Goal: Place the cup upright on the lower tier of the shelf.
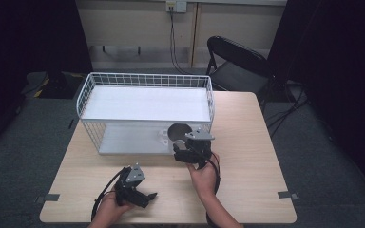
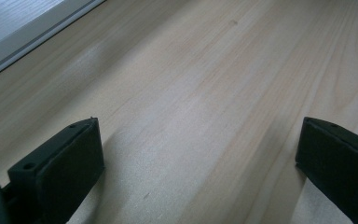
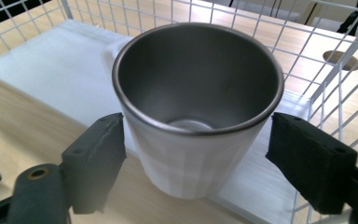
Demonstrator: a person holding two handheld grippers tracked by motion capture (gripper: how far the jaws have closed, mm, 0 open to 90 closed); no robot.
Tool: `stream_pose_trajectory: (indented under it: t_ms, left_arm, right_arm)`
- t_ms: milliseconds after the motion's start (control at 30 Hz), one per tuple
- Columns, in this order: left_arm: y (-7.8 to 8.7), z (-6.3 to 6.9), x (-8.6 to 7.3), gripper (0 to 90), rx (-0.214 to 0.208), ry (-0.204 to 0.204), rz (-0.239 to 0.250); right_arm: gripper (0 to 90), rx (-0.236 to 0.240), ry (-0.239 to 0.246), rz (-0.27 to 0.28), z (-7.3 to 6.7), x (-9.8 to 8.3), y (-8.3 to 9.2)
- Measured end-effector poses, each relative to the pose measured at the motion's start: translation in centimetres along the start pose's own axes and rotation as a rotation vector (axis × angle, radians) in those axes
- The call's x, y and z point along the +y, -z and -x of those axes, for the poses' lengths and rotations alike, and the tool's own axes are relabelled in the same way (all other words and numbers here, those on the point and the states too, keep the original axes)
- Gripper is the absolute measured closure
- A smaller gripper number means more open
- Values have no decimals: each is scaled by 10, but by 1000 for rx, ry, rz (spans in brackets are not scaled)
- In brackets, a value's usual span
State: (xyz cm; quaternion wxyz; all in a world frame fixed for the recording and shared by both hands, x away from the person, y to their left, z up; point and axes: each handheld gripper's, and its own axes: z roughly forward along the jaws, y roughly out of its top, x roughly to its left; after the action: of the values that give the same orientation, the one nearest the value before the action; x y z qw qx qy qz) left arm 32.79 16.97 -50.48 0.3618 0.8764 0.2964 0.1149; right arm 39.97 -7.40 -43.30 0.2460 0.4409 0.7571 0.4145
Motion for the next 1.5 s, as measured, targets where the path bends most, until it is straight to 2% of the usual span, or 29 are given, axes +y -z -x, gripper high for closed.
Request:
stream_pose_trajectory:
  t_ms: [467, 600, 667, 800, 900, 1000, 1100, 1167, 1233, 1300, 1400, 1500]
  left_arm:
    - [0, 0, 0, 1, 0, -3, -2]
    - [0, 0, 0, 1, 0, -4, -3]
    - [0, 0, 0, 1, 1, -2, -1]
    - [0, 0, 0, 1, 0, -1, -1]
    - [0, 0, 0, 1, 1, -3, -1]
    - [0, 0, 0, 1, 0, 0, 0]
    - [0, 0, 0, 1, 0, -1, -1]
    - [0, 0, 0, 1, 0, 0, 0]
    - [0, 0, 0, 1, 0, -2, -2]
    - [0, 0, 0, 1, 0, -2, -1]
    - [0, 0, 0, 1, 0, -2, -2]
    - [0, 0, 0, 1, 0, -2, -2]
  right_arm:
    - [200, -40, -6, 10, -6, 0, -6]
    - [267, -56, -6, 3, -6, 0, -8]
    - [311, -62, -23, 2, -4, 0, -9]
    - [320, -68, -26, 1, -4, 0, -11]
    - [401, -64, -37, 2, -4, -1, -13]
    - [407, -63, -44, 6, -4, -1, -14]
    - [463, -66, -43, 11, -5, 0, -15]
    - [471, -57, -67, 2, -4, 1, -18]
    - [477, -60, -65, 2, -4, 1, -18]
    - [520, -61, -60, -3, -4, 1, -20]
    - [513, -56, -62, -6, -3, 0, -22]
    - [451, -40, -60, 4, -3, -1, -19]
